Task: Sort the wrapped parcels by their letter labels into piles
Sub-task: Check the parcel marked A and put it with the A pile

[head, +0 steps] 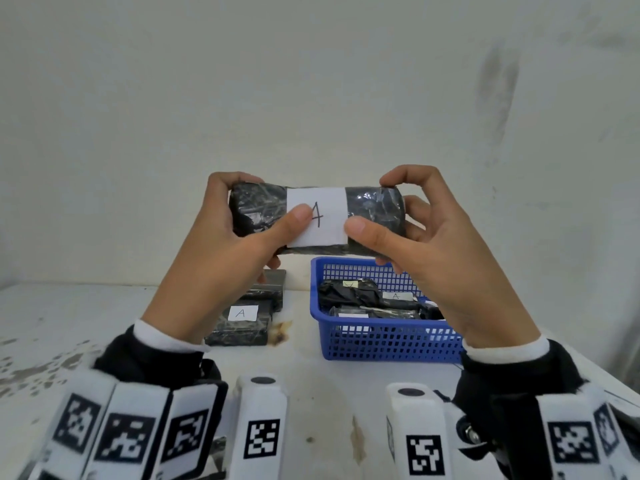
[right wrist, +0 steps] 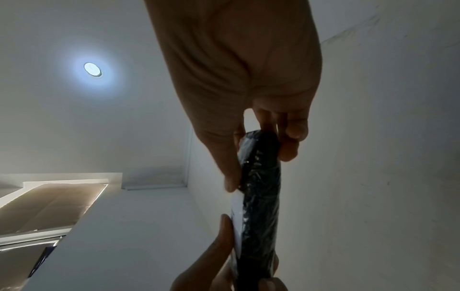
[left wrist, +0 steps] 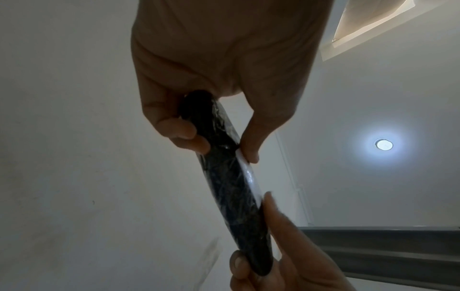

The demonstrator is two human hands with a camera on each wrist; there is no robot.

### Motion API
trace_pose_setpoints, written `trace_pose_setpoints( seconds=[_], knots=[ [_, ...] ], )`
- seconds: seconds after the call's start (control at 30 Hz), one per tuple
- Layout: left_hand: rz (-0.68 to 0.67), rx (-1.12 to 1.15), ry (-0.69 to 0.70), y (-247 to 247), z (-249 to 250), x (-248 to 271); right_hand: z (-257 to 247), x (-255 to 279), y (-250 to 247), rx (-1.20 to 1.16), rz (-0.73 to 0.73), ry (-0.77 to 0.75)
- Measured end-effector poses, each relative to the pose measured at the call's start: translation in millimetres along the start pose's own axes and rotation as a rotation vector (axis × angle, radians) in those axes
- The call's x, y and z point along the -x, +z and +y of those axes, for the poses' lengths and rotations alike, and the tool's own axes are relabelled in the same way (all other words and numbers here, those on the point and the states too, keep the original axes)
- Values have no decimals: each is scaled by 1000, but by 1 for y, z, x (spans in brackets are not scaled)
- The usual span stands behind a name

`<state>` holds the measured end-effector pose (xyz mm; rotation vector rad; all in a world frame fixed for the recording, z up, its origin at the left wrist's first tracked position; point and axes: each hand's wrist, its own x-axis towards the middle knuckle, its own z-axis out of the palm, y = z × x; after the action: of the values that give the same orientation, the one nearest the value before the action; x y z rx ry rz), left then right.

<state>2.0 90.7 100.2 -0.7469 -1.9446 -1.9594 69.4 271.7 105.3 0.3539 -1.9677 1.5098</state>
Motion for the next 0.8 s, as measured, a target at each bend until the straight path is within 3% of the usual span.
trace_pose_setpoints(
  seconds=[0.3,0.5,0.67,0.8],
  knots=[
    [28,78,-79,3,-9,-4,8,-4,1,-32,81,14],
    [-127,178,-206,-28,-9,-22,25,-7,25,-70,232,100],
    [-127,107,-337,-70,-18,-52,50,-7,68,-55,141,194],
    [12,131,-448,-111,-46,-70,78,-7,109,20,3,286]
  ],
)
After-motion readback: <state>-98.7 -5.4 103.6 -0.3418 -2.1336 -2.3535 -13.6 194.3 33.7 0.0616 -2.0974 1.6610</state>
